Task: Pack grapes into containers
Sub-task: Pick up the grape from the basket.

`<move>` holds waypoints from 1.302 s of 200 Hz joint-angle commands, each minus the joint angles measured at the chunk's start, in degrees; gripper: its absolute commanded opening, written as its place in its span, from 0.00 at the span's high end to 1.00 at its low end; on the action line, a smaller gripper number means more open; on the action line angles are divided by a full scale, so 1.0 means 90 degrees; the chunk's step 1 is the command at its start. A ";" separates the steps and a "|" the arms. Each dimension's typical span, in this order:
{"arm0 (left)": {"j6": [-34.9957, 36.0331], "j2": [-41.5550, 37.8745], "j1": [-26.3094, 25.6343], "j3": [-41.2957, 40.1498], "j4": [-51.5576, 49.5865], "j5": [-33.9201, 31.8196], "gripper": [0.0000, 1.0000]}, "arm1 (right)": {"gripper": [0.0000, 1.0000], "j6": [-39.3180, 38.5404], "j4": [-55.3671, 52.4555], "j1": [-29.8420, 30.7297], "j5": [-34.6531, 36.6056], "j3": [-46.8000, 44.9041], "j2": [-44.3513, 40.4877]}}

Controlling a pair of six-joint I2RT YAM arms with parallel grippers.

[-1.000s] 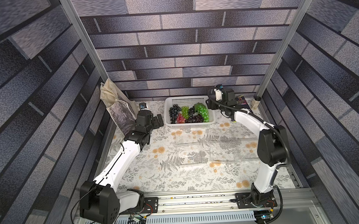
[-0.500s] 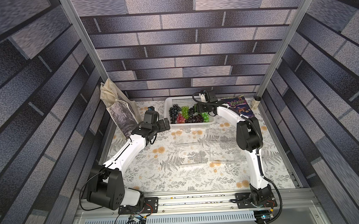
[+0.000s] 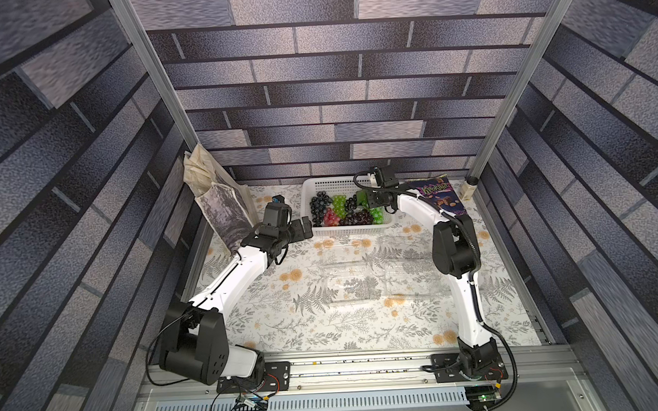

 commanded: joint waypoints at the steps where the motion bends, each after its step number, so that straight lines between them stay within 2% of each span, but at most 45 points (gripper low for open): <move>1: -0.0122 -0.0170 -0.0005 0.0002 0.0033 0.0053 0.00 | 0.67 -0.0087 -0.0235 0.0004 0.0176 0.0255 0.0175; 36: -0.0122 -0.0161 0.0003 -0.0008 0.0038 0.0049 0.00 | 0.80 -0.0199 -0.0252 0.0050 0.0272 0.0365 0.0231; 59: -0.0122 -0.0152 0.0008 -0.0011 0.0028 0.0049 0.00 | 1.00 -0.0234 -0.0237 0.0076 0.0369 0.0387 0.0227; 91: -0.0112 -0.0151 0.0017 -0.0023 0.0012 0.0072 0.00 | 1.00 -0.0242 0.0129 0.0102 0.0399 0.0061 -0.0099; 141: -0.0116 -0.0171 0.0018 0.0002 0.0007 0.0122 0.00 | 1.00 -0.0225 0.0844 0.0117 0.0176 -0.0740 -0.1144; 189: -0.0122 -0.0189 -0.0009 0.0148 -0.0068 0.0198 0.00 | 1.00 -0.0020 0.0653 0.0121 -0.0467 -0.0800 -0.1786; 260: -0.0103 -0.0498 -0.0095 0.0374 -0.0337 0.0167 0.00 | 1.00 0.0204 0.0176 0.0139 -0.1117 -0.0342 -0.2710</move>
